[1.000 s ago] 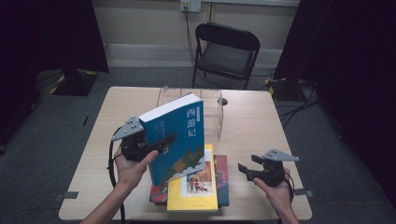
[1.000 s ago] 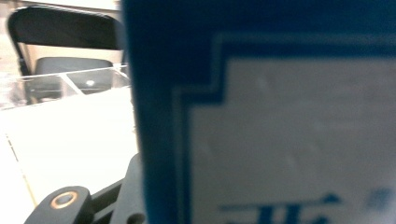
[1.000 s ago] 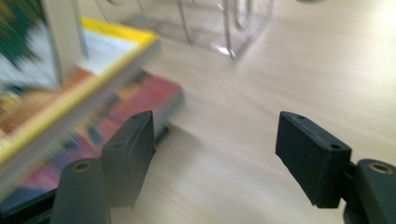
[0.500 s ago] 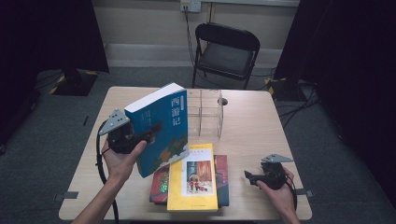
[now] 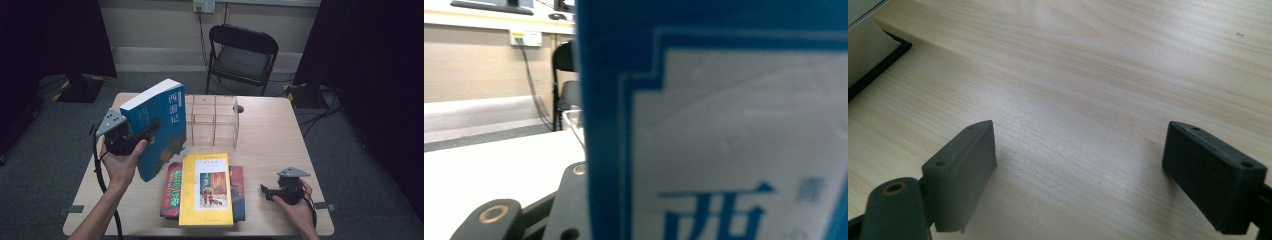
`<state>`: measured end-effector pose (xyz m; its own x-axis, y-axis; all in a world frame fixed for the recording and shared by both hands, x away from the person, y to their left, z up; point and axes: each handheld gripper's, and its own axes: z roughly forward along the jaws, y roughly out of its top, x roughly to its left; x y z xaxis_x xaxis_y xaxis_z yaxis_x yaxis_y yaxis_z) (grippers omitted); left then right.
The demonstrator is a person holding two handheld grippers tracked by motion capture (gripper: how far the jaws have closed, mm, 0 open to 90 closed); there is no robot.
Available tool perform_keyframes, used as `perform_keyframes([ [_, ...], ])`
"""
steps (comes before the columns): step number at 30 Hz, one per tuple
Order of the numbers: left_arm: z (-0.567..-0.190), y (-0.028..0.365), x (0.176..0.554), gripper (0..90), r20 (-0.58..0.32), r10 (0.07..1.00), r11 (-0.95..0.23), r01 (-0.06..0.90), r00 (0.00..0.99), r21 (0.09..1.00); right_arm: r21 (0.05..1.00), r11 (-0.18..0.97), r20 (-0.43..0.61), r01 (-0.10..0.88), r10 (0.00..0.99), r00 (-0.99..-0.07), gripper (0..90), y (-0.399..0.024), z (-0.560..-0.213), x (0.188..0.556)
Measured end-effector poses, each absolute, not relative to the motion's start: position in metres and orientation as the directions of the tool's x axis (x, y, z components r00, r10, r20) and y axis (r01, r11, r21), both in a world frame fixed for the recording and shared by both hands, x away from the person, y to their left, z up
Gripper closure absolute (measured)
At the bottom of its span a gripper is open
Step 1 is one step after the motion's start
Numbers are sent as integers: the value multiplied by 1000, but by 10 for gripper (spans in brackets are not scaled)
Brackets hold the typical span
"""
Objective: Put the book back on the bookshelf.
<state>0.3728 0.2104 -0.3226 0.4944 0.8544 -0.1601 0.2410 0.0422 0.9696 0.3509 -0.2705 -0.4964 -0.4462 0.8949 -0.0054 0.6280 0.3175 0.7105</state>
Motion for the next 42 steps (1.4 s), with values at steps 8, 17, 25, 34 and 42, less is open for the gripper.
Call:
perform_keyframes([
  [8,-320,200,392,617,-155,886,48,245,438,968,734,307,-6,606,895,-446,136,-271,-499,350],
  [17,-324,179,412,618,-110,905,1,256,410,967,734,308,-8,605,895,-447,136,-271,-499,350],
  [25,-326,167,425,618,-86,926,-14,263,367,965,735,309,-9,604,894,-447,136,-271,-500,350],
  [34,-327,158,437,618,-82,933,-9,250,351,968,735,310,-9,604,894,-448,136,-271,-500,350],
  [42,-336,153,454,617,-94,939,9,249,332,968,735,310,-8,603,893,-450,136,-270,-500,350],
])
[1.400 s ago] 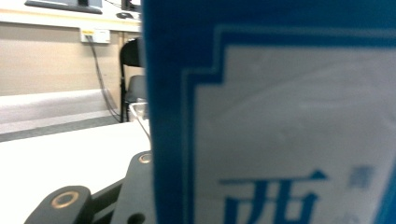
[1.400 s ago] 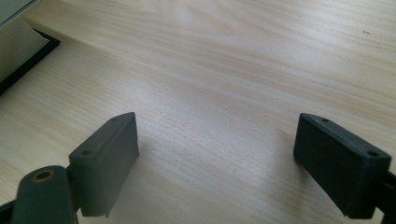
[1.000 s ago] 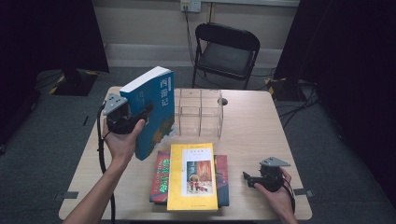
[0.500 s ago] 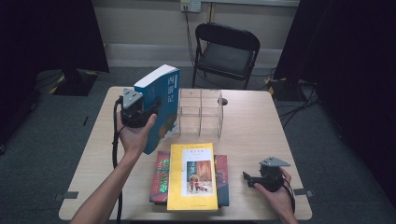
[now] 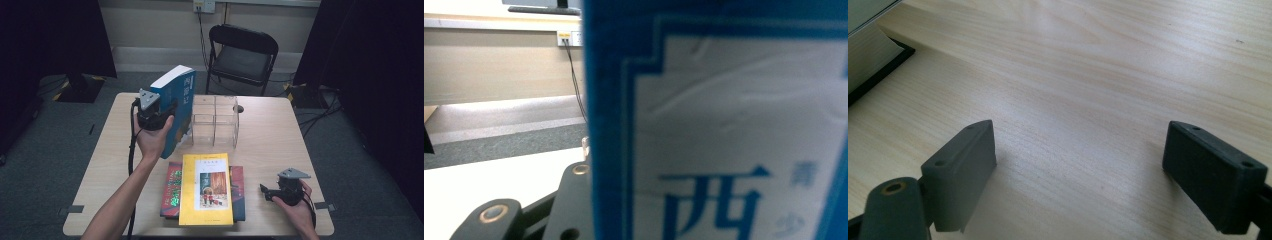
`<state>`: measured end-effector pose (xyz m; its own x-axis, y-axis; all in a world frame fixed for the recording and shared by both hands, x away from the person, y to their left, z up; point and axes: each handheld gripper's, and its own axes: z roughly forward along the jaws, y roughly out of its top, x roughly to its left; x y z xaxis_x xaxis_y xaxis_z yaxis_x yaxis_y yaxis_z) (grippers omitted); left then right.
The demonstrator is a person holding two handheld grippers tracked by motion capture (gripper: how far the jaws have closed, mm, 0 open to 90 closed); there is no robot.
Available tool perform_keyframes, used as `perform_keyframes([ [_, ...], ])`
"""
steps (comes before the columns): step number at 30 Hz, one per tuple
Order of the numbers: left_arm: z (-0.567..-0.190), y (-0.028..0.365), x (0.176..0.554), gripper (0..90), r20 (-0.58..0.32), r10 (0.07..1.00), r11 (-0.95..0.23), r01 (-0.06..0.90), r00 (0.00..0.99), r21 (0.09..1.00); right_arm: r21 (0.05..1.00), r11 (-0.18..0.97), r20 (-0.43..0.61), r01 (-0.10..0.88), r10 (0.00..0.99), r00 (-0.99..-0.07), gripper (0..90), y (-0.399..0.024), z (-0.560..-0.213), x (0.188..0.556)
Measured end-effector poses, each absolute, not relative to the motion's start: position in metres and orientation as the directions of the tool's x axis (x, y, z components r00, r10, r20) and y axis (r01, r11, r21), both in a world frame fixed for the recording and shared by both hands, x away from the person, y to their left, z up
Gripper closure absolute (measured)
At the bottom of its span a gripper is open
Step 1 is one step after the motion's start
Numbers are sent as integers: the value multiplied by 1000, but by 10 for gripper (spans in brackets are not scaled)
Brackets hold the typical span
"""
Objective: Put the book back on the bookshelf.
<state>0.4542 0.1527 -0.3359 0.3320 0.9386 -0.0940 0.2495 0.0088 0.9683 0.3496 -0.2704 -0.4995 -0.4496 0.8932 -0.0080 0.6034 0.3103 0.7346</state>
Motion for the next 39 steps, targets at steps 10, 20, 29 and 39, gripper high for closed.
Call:
perform_keyframes([
  [10,-360,151,464,617,-69,940,-7,220,335,976,735,315,-9,600,890,-456,136,-270,-500,350],
  [20,-384,157,460,616,-93,931,4,243,353,970,734,317,-8,601,888,-459,137,-270,-500,349],
  [29,-388,162,448,608,-76,924,-24,254,376,967,734,322,-8,598,884,-467,137,-269,-499,349],
  [39,-392,171,433,592,-98,917,-14,276,387,961,733,324,-6,598,882,-471,137,-269,-499,348],
])
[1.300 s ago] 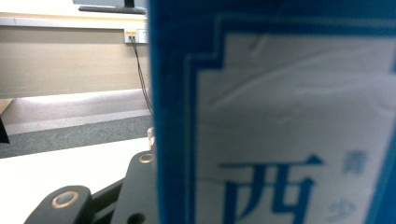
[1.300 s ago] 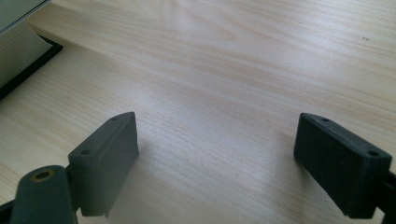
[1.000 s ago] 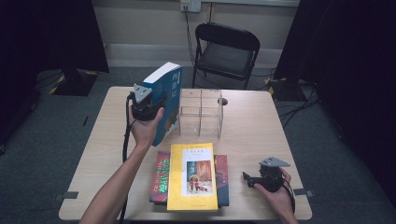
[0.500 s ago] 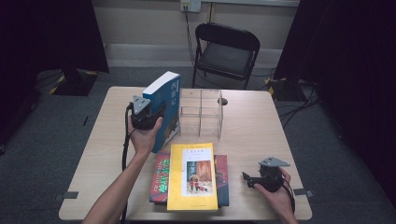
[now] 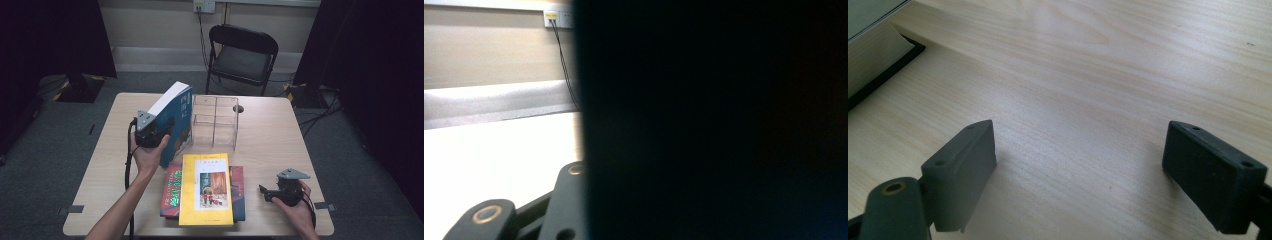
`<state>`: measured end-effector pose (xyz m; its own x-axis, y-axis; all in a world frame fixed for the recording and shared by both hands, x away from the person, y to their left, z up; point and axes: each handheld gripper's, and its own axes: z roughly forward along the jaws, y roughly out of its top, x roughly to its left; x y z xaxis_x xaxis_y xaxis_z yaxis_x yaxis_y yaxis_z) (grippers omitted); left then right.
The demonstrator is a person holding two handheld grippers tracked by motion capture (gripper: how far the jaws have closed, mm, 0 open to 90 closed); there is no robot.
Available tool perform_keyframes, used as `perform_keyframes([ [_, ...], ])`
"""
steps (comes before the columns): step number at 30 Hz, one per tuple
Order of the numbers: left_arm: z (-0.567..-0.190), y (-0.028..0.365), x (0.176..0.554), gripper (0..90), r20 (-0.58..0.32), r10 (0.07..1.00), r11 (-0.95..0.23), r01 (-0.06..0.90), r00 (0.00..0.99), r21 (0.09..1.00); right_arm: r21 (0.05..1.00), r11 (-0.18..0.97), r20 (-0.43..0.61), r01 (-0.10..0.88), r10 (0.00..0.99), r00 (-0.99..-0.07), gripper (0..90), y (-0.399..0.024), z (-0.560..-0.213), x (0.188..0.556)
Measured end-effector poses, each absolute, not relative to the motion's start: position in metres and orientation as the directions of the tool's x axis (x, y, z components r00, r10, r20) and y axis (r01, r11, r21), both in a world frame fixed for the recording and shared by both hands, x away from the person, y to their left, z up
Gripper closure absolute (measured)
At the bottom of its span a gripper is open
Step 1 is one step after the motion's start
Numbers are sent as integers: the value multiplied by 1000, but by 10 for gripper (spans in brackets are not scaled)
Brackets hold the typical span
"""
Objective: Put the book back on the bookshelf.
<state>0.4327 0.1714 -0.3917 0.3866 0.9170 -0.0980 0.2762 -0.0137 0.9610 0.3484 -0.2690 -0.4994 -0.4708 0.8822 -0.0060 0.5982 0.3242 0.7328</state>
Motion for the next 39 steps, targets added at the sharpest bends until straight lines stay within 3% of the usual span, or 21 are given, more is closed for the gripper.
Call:
perform_keyframes([
  [16,-393,178,417,586,-63,903,-56,261,426,964,733,323,-6,599,883,-469,137,-269,-499,348],
  [23,-383,181,412,542,-73,891,-50,257,449,965,734,324,-6,597,882,-471,137,-269,-499,348],
  [30,-367,187,412,529,-87,877,-67,299,473,952,734,324,-7,597,882,-471,137,-269,-499,348],
  [35,-350,189,413,534,-48,862,-167,371,505,913,734,324,-6,597,882,-471,137,-269,-499,348],
  [39,-339,190,414,518,-59,854,-181,400,517,899,733,324,-6,598,883,-470,137,-269,-499,348],
])
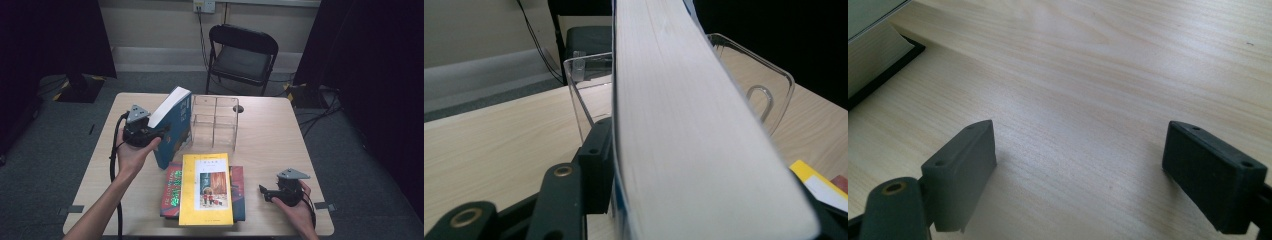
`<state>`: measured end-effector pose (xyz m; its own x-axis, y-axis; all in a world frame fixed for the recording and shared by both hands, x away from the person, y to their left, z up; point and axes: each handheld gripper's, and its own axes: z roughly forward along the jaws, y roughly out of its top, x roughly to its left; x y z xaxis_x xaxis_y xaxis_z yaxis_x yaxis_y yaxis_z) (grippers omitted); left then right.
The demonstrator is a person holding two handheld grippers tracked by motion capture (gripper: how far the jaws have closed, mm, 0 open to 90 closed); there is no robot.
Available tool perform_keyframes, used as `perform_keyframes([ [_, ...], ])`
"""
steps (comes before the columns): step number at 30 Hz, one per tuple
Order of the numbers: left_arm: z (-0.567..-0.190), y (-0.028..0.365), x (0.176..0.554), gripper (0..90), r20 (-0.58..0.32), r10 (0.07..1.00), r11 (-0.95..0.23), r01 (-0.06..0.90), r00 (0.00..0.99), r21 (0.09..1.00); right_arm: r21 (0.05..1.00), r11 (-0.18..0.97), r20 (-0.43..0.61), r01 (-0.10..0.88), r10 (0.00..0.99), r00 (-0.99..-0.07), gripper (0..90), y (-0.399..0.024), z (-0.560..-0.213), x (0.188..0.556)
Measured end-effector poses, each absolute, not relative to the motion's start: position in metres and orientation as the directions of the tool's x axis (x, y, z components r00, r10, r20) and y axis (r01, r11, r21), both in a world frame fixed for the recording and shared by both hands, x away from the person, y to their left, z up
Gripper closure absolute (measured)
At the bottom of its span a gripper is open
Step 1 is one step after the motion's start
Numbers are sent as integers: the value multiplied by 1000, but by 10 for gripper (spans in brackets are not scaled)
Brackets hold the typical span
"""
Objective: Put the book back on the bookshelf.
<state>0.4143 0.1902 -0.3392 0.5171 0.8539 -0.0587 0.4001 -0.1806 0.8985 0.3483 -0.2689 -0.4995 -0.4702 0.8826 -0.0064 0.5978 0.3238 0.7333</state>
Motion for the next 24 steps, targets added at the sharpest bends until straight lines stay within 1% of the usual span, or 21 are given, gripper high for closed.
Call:
perform_keyframes([
  [2,-333,191,416,517,-75,855,-164,404,513,900,733,324,-7,598,883,-470,137,-269,-499,348],
  [8,-307,191,426,517,-96,848,-205,490,521,848,733,323,-6,598,883,-469,137,-269,-499,348],
  [11,-296,185,435,510,-89,856,-244,549,510,799,733,323,-6,598,883,-469,137,-269,-499,348],
  [12,-293,183,438,502,-67,847,-293,568,527,769,733,323,-6,598,883,-470,137,-269,-499,348],
  [13,-289,179,441,485,-59,852,-301,580,520,757,733,323,-6,598,883,-470,137,-269,-499,348],
  [14,-287,178,443,495,-54,851,-315,590,522,743,733,323,-6,598,883,-470,137,-269,-499,348],
  [16,-281,176,451,508,-80,856,-308,629,510,713,733,323,-6,599,883,-469,137,-269,-499,348],
  [17,-279,175,453,540,-72,861,-312,634,503,708,733,323,-6,598,883,-470,137,-269,-499,348],
  [21,-273,166,468,545,-56,860,-367,691,507,623,733,323,-6,599,883,-469,137,-269,-499,348],
  [23,-270,164,475,557,-65,868,-363,719,492,593,733,323,-5,598,883,-470,137,-269,-499,348],
  [24,-269,162,477,563,-45,865,-387,722,500,574,733,323,-6,599,883,-469,137,-269,-499,348],
])
